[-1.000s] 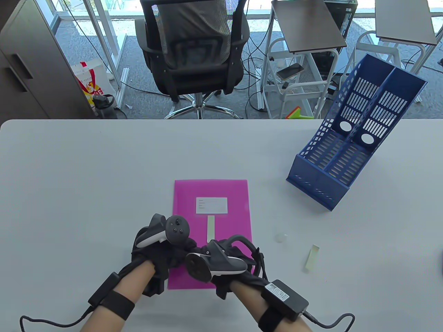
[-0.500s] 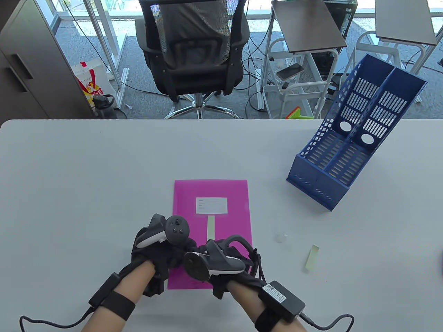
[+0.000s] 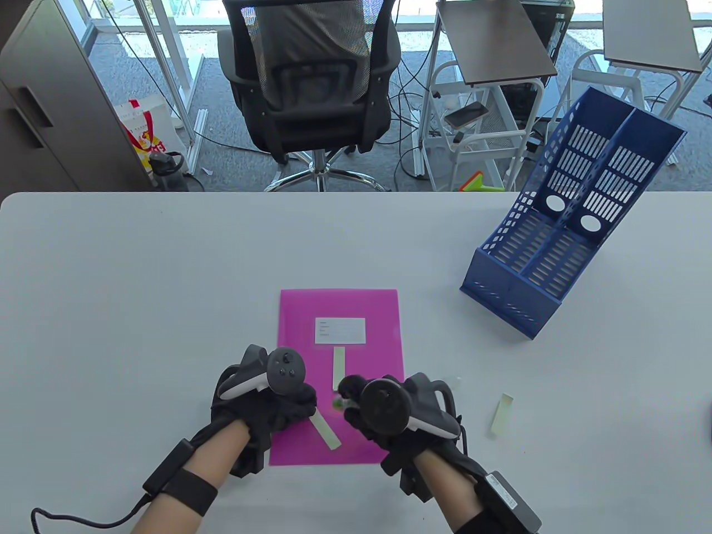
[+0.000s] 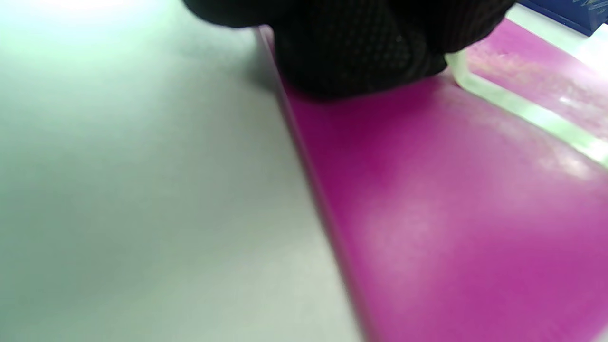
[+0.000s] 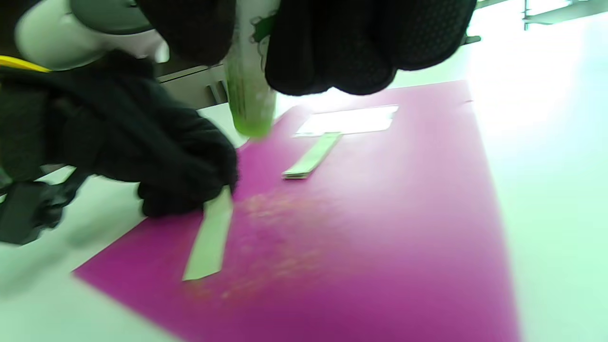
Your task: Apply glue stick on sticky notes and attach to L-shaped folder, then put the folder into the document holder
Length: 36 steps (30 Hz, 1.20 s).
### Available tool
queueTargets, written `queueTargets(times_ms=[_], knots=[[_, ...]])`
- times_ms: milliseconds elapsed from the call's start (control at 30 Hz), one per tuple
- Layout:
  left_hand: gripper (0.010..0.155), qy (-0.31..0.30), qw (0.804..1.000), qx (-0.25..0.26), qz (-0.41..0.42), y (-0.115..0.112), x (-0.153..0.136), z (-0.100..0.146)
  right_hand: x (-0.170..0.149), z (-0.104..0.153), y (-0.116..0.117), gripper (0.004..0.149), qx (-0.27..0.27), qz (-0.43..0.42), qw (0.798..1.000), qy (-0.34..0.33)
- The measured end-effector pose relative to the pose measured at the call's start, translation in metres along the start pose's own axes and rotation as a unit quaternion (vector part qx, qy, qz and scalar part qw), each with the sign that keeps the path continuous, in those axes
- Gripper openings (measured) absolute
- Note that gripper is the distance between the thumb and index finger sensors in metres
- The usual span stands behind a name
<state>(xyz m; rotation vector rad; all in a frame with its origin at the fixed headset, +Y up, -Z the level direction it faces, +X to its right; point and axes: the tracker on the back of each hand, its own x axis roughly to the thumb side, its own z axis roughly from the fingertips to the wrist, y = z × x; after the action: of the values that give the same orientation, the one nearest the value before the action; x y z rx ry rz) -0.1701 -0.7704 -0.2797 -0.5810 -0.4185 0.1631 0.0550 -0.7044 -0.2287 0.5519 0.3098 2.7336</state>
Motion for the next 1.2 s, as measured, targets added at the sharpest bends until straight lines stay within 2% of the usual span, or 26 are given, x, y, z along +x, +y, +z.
queueTargets(times_ms=[133, 200, 267, 333, 467, 600, 700, 967, 1067, 1200], knots=[[0.033, 0.0, 1.0, 0.01, -0.005, -0.002, 0.0, 0.002, -0.022, -0.011, 0.012, 0.052, -0.013, 0.01, 0.999, 0.043], [0.036, -0.004, 1.0, -0.008, -0.014, -0.001, 0.002, 0.004, -0.029, -0.018, 0.018, 0.064, -0.028, 0.011, 0.997, 0.065], [0.042, -0.006, 1.0, -0.008, -0.013, -0.002, 0.003, 0.005, -0.031, -0.02, 0.021, 0.069, -0.039, 0.012, 0.995, 0.086], [0.043, -0.002, 1.0, -0.003, -0.017, -0.002, 0.004, 0.004, -0.033, -0.021, 0.024, 0.068, -0.039, 0.018, 0.995, 0.09], [0.036, 0.01, 0.999, 0.003, -0.038, -0.002, 0.008, 0.003, -0.036, -0.02, 0.028, 0.058, -0.022, 0.023, 0.995, 0.092], [0.033, 0.012, 0.999, 0.019, -0.047, -0.004, 0.01, 0.004, -0.036, -0.018, 0.033, 0.054, 0.021, 0.041, 0.997, 0.056], [0.033, 0.012, 0.998, 0.028, -0.05, -0.005, 0.011, 0.006, -0.035, -0.017, 0.033, 0.053, 0.045, 0.035, 0.996, 0.062], [0.035, 0.003, 0.994, 0.05, -0.099, -0.007, 0.018, 0.011, -0.034, -0.019, 0.033, 0.053, 0.033, 0.038, 0.996, 0.071], [0.035, -0.003, 0.992, 0.095, -0.084, -0.007, 0.017, 0.018, -0.033, -0.019, 0.035, 0.053, 0.028, 0.049, 0.996, 0.071], [0.036, -0.021, 0.993, 0.101, -0.058, -0.006, 0.018, 0.021, -0.031, -0.019, 0.035, 0.053, 0.023, 0.061, 0.995, 0.072]])
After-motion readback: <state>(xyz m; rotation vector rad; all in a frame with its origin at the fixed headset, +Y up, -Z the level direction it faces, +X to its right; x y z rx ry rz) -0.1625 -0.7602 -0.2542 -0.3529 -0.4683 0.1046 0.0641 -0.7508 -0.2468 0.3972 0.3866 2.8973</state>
